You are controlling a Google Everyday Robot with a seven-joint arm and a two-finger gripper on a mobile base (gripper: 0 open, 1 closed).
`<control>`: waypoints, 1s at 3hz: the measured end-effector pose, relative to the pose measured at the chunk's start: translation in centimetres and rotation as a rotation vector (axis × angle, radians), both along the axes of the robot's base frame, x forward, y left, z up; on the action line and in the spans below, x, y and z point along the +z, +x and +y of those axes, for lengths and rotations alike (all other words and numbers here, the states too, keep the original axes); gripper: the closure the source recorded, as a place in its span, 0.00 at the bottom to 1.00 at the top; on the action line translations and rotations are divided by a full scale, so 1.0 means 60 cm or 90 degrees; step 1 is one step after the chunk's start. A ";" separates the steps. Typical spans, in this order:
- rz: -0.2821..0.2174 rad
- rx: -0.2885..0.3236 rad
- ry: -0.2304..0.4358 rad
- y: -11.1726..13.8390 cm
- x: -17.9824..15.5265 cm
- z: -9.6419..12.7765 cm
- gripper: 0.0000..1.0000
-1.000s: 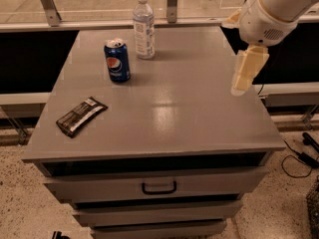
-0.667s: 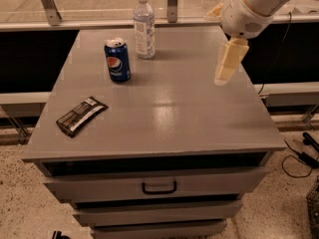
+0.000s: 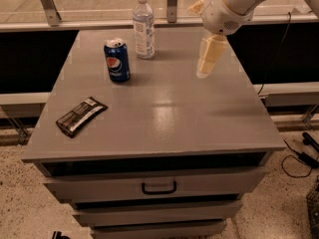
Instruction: Pick pepsi can
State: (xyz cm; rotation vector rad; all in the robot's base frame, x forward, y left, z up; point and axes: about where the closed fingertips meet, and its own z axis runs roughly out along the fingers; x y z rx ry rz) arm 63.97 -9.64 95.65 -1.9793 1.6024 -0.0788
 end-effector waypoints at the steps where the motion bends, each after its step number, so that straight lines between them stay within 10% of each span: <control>1: 0.028 0.006 0.068 0.006 -0.007 0.011 0.00; 3: 0.131 0.019 0.364 0.049 -0.019 0.069 0.00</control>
Offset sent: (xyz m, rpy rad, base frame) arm 0.0382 0.0405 0.0048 0.7759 0.2714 0.0494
